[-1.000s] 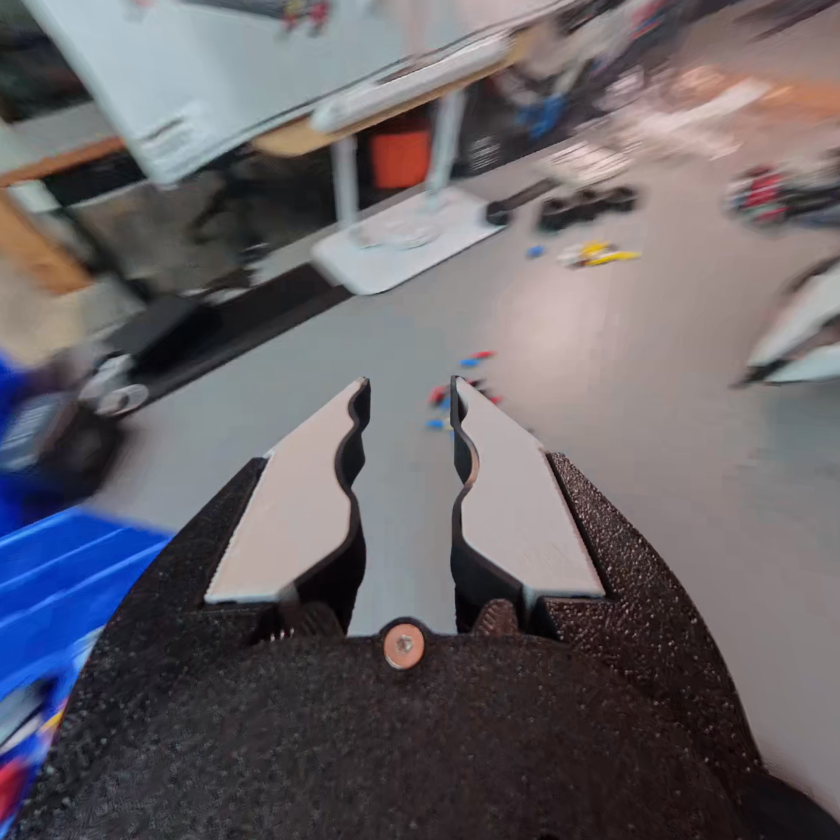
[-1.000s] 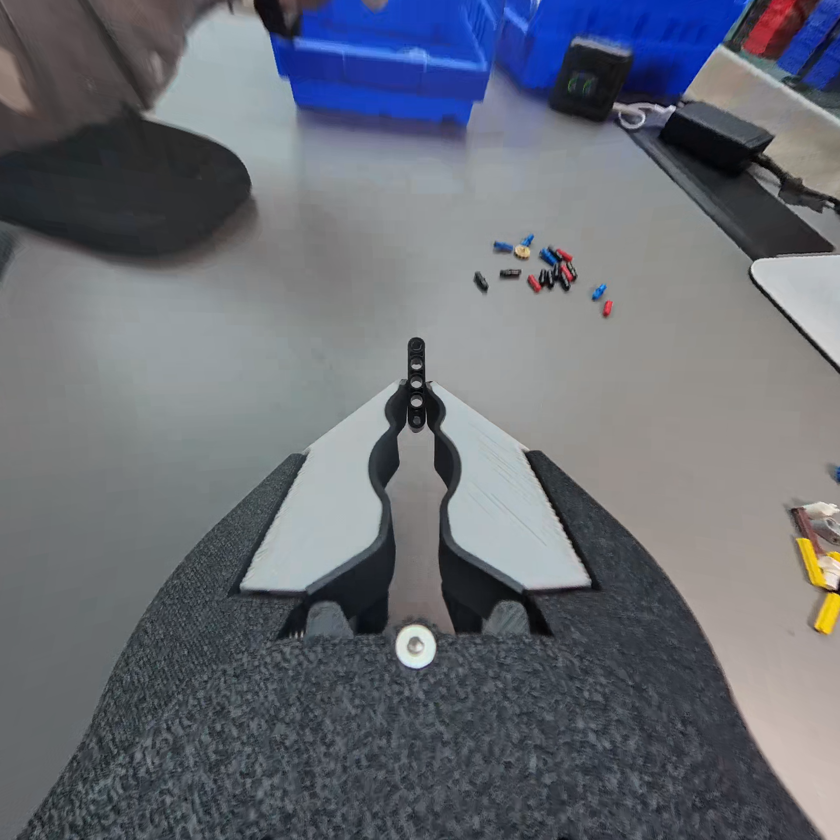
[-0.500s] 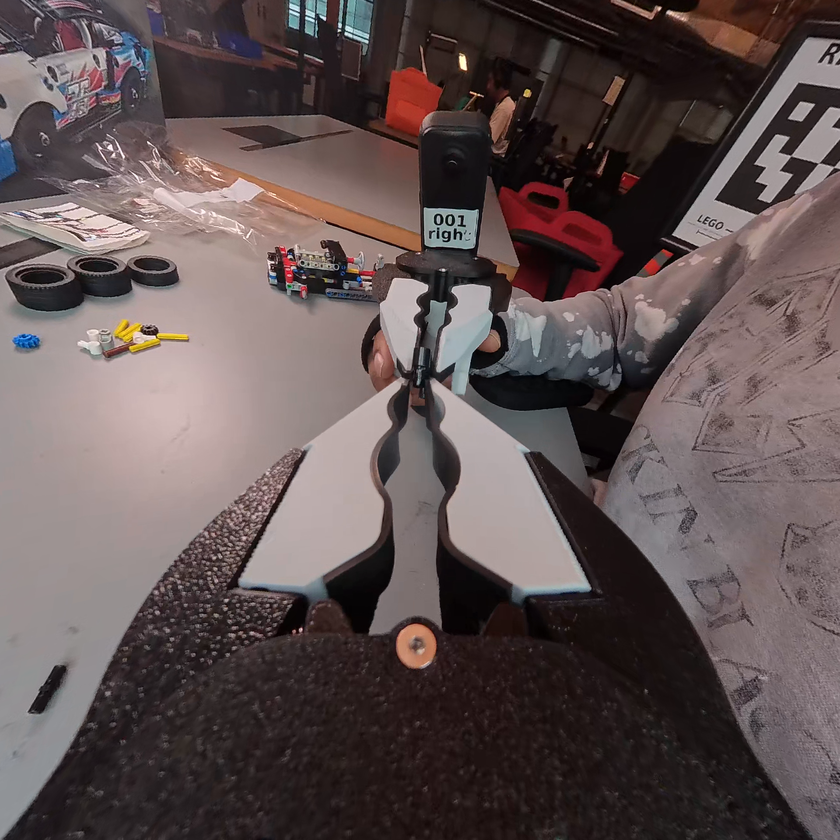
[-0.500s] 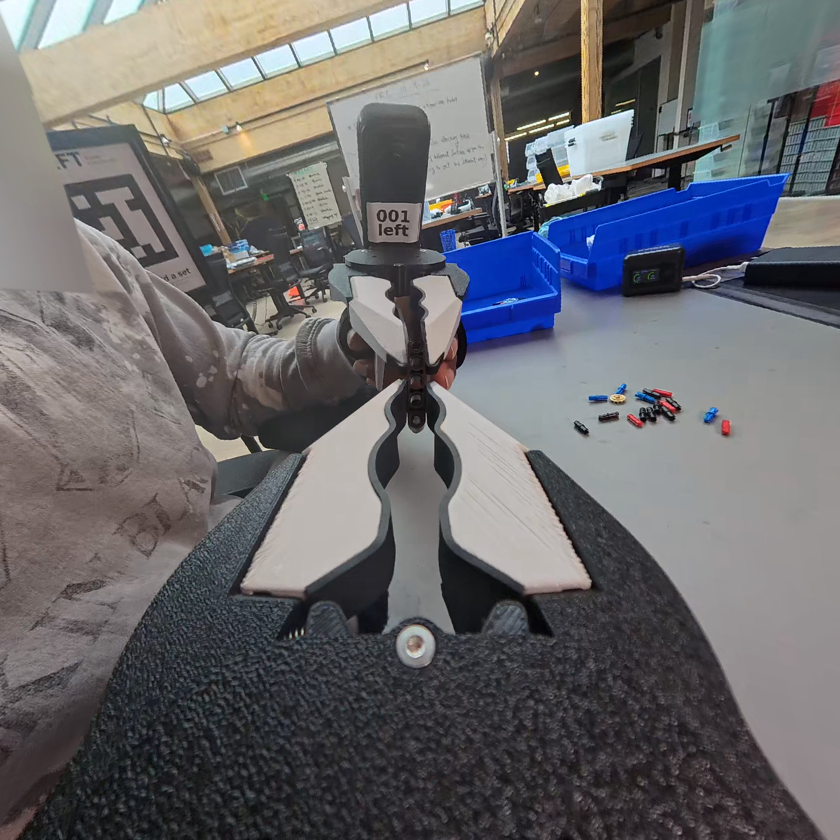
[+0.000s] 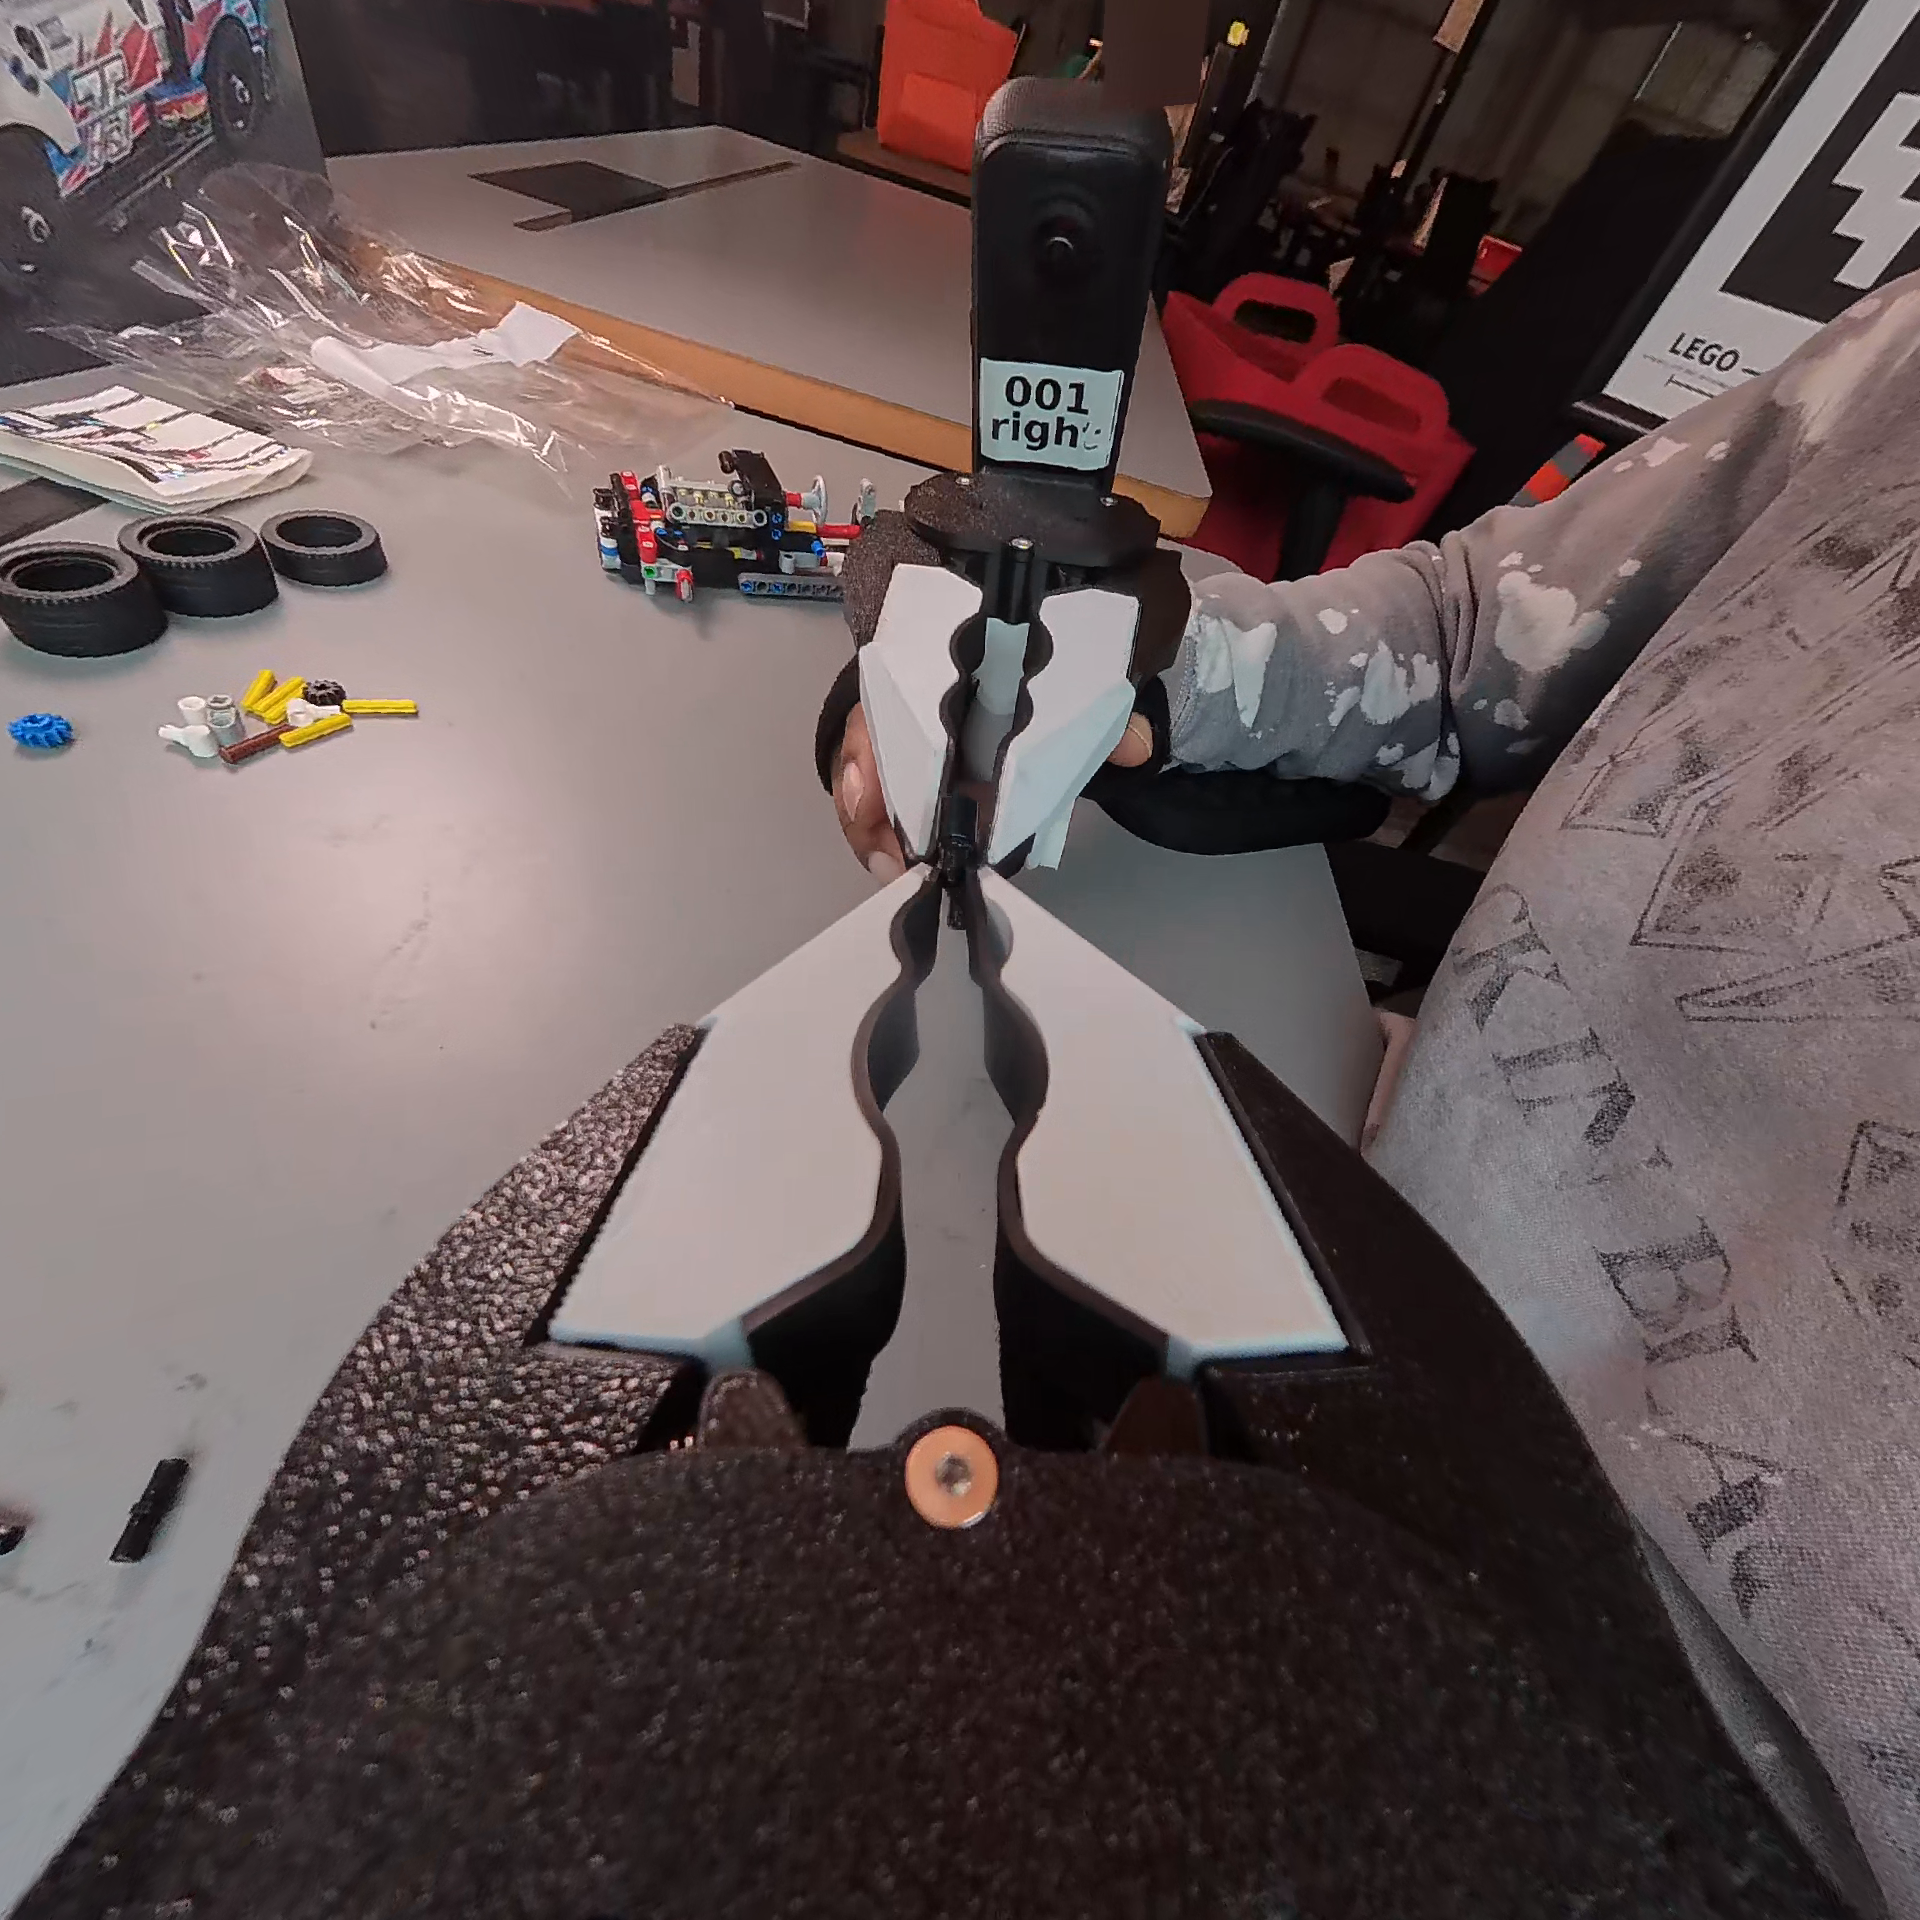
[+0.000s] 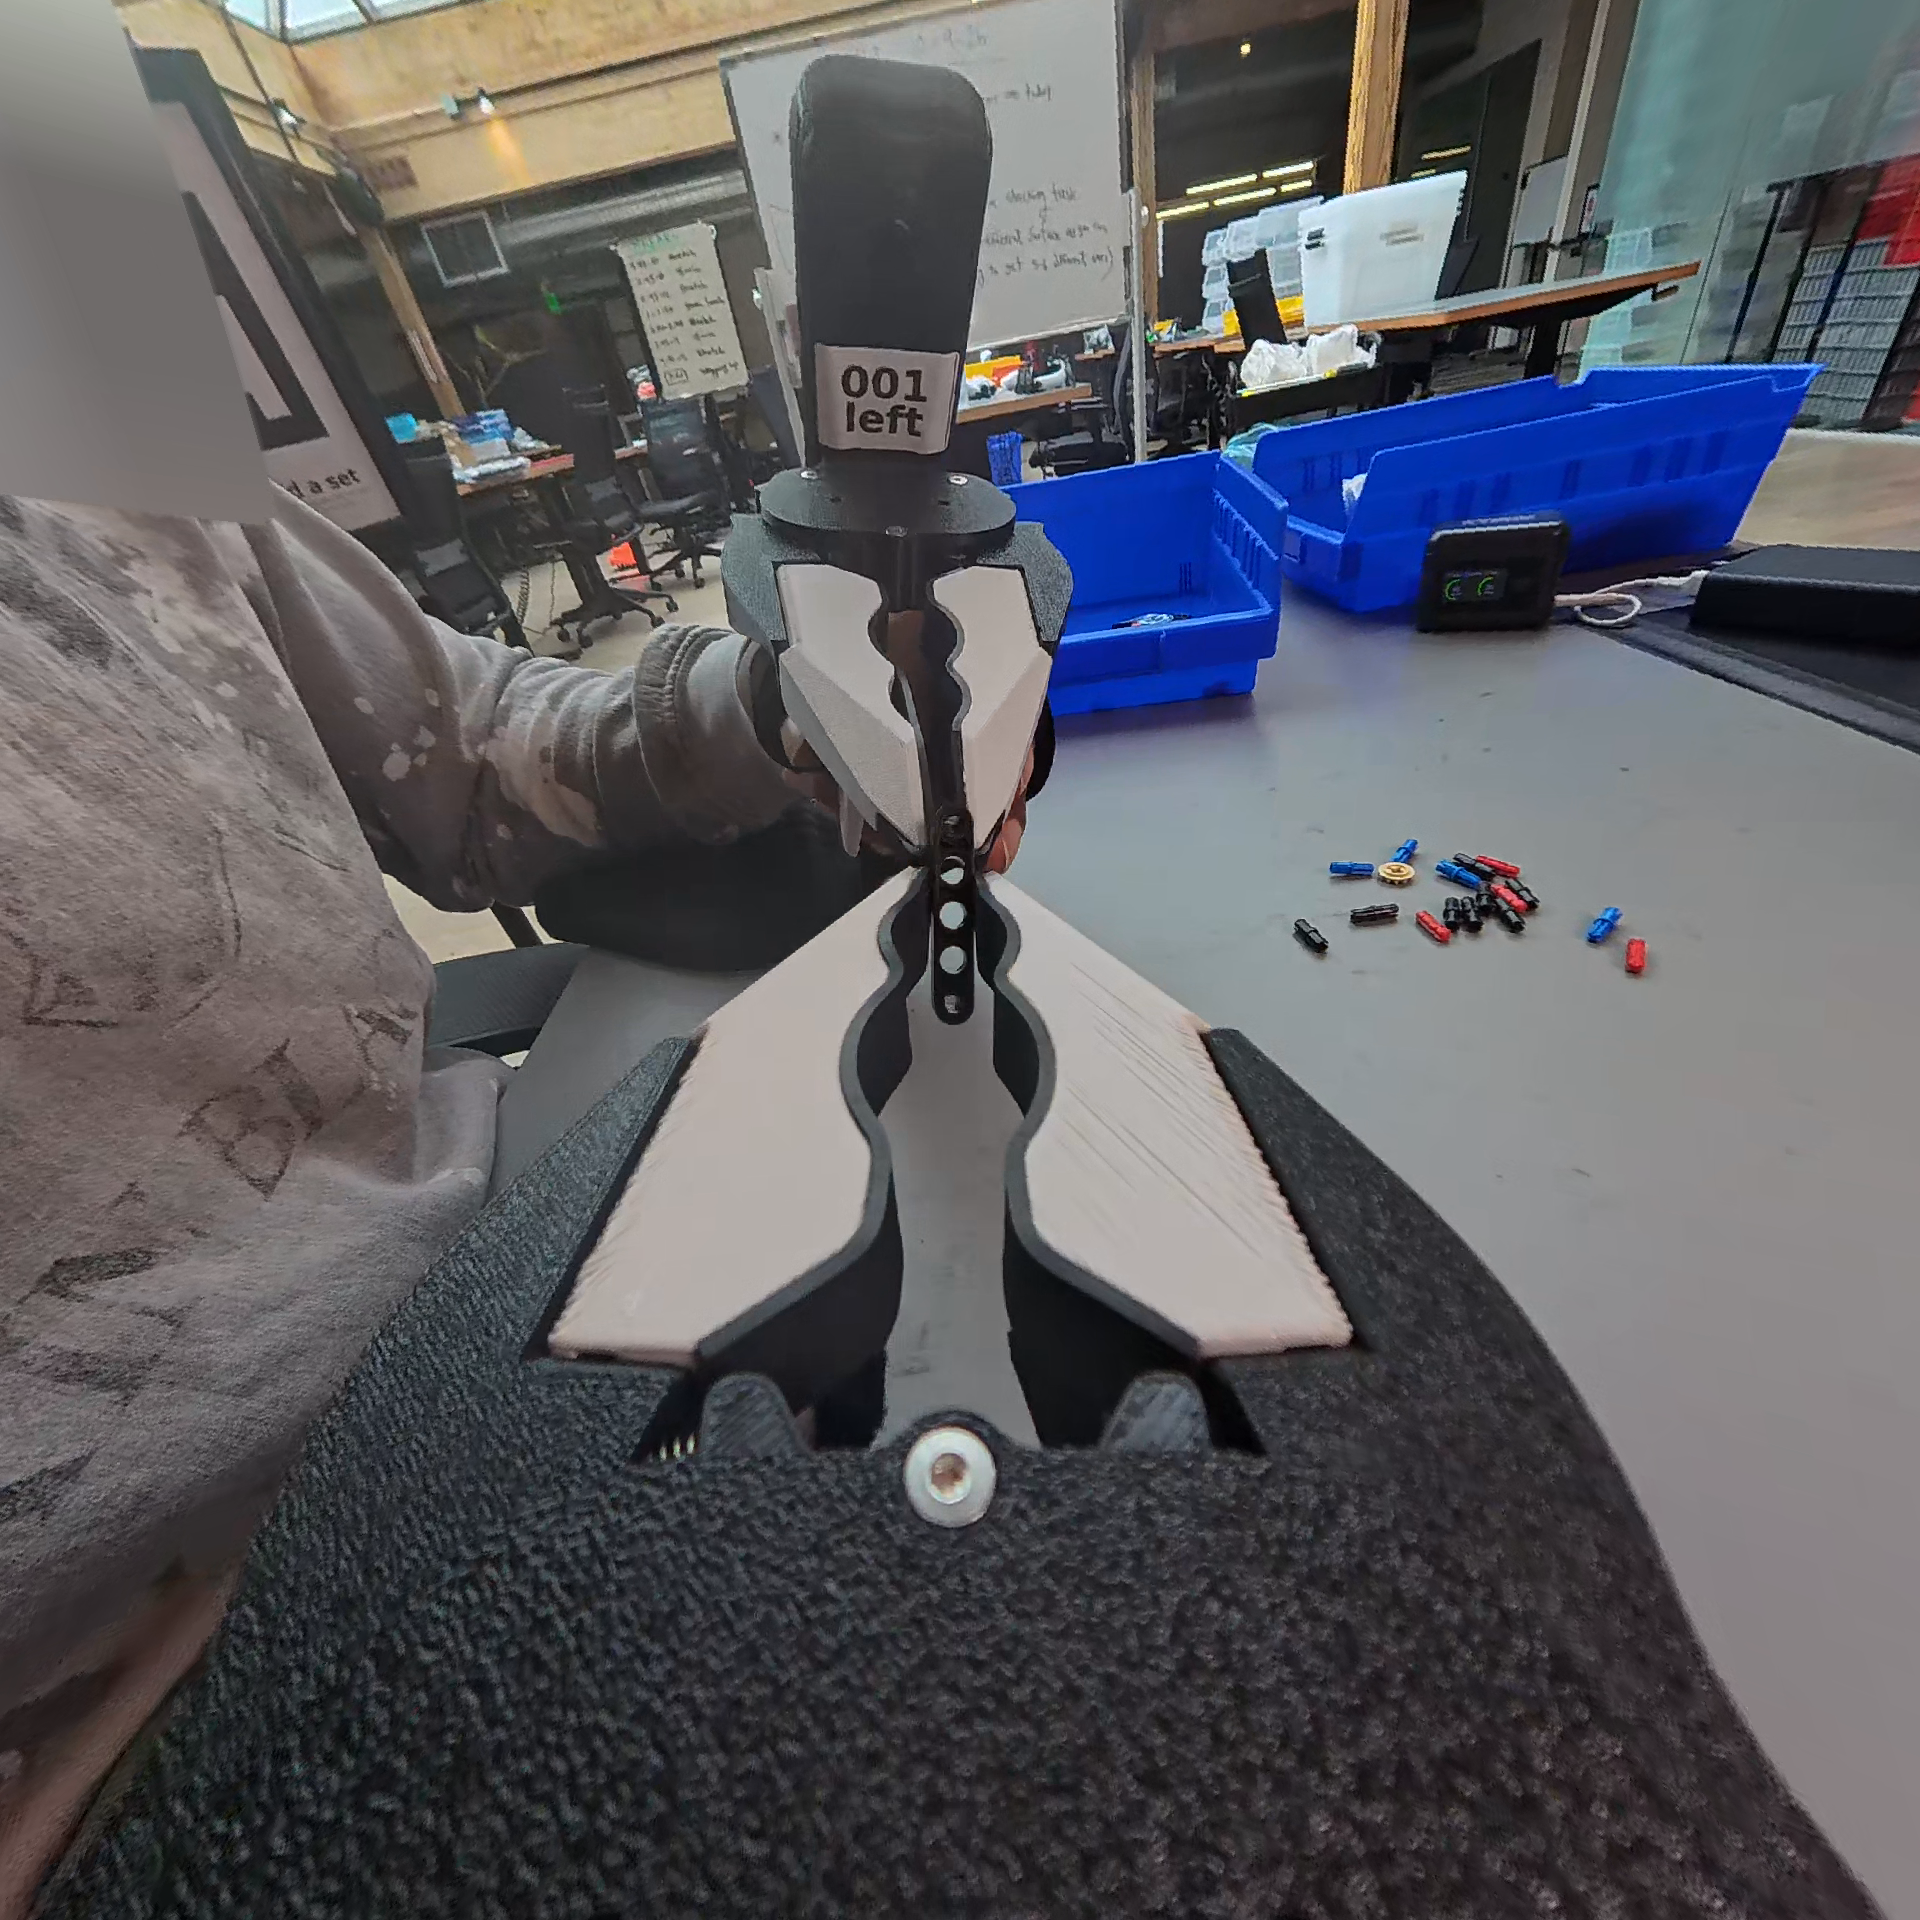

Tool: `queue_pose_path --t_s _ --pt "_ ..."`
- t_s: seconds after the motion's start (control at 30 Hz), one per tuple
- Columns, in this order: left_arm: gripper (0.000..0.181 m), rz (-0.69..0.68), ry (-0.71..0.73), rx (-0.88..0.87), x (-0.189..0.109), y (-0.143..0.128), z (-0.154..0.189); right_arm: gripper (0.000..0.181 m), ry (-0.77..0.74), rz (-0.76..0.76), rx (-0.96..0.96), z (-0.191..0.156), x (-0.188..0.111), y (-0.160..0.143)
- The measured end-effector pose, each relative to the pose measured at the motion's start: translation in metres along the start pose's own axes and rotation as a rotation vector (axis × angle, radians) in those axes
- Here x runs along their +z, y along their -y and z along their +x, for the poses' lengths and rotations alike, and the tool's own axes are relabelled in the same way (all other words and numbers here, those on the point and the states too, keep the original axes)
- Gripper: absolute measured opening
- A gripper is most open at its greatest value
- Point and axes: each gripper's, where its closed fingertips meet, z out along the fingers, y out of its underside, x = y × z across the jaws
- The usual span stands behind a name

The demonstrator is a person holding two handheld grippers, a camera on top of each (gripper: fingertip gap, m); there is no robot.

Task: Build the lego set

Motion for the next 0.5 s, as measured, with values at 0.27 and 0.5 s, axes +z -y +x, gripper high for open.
queue_pose_path --t_s 0.27,0.5 --pt "0.006 0.01 -0.012 0.008 0.001 -0.001 0.003 0.006 0.008 -0.018 -0.021 -0.003 0.001 -0.004" --pt "0.003 0.019 -0.02 0.009 -0.002 0.008 0.008 0.005 0.063 0.104 0.042 -0.008 -0.005 0.016"
